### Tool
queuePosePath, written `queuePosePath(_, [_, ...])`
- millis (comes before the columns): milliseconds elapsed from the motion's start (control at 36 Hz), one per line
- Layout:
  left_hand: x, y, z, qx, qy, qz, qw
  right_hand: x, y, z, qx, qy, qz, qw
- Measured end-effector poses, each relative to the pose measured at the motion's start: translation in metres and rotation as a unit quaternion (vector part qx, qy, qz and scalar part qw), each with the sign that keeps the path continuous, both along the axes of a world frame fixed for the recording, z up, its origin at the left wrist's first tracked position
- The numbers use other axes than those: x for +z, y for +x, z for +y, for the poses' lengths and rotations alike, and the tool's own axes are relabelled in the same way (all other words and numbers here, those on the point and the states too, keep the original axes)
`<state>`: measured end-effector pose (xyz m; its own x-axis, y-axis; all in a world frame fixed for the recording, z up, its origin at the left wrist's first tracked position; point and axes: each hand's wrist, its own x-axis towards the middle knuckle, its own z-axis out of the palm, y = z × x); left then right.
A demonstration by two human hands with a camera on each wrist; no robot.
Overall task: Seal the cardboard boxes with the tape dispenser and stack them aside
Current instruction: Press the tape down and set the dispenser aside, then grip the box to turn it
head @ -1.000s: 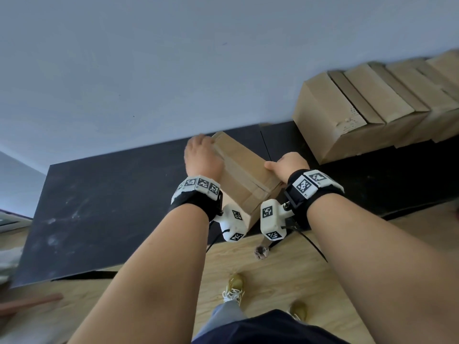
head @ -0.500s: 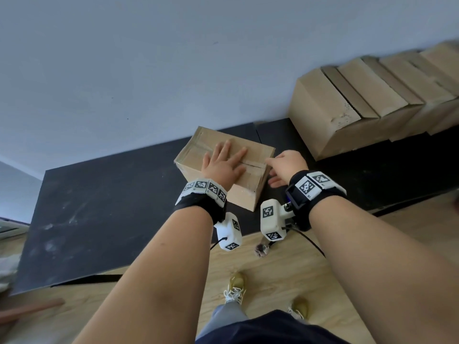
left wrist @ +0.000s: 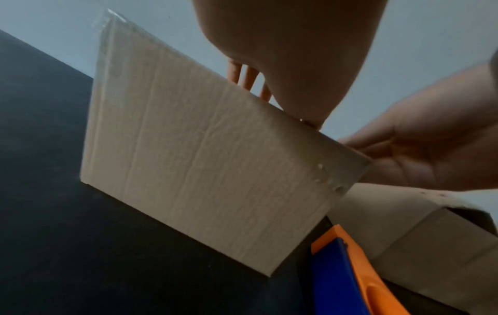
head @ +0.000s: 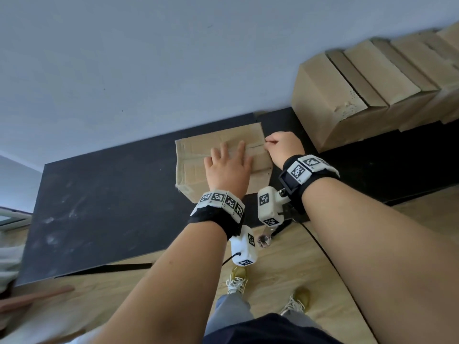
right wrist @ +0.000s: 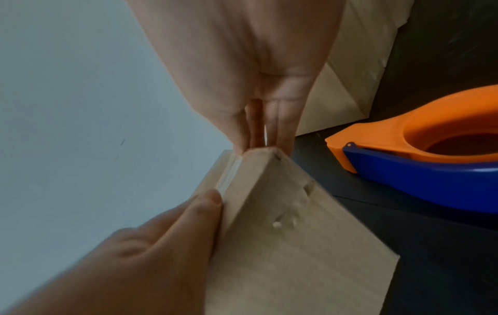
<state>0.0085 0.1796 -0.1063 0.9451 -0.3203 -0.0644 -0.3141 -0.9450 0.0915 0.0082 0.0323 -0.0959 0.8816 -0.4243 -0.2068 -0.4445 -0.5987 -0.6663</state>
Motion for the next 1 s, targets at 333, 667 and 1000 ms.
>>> queuePosePath(333, [-0.022, 0.006, -0.025, -0.009, -0.071, 0.001, 0.997, -0.052, -0.062, -0.038, -0.185, 0.016, 0.162, 0.969])
queuePosePath(667, [-0.035, 0.007, -0.032, 0.012, -0.073, -0.072, 0.995, -0.078, -0.050, -0.036, -0.070, 0.028, 0.305, 0.949])
queuePosePath(1000, [-0.029, 0.004, -0.056, 0.113, -0.097, -0.054, 0.987, -0.046, -0.048, -0.050, -0.144, 0.085, 0.213, 0.963])
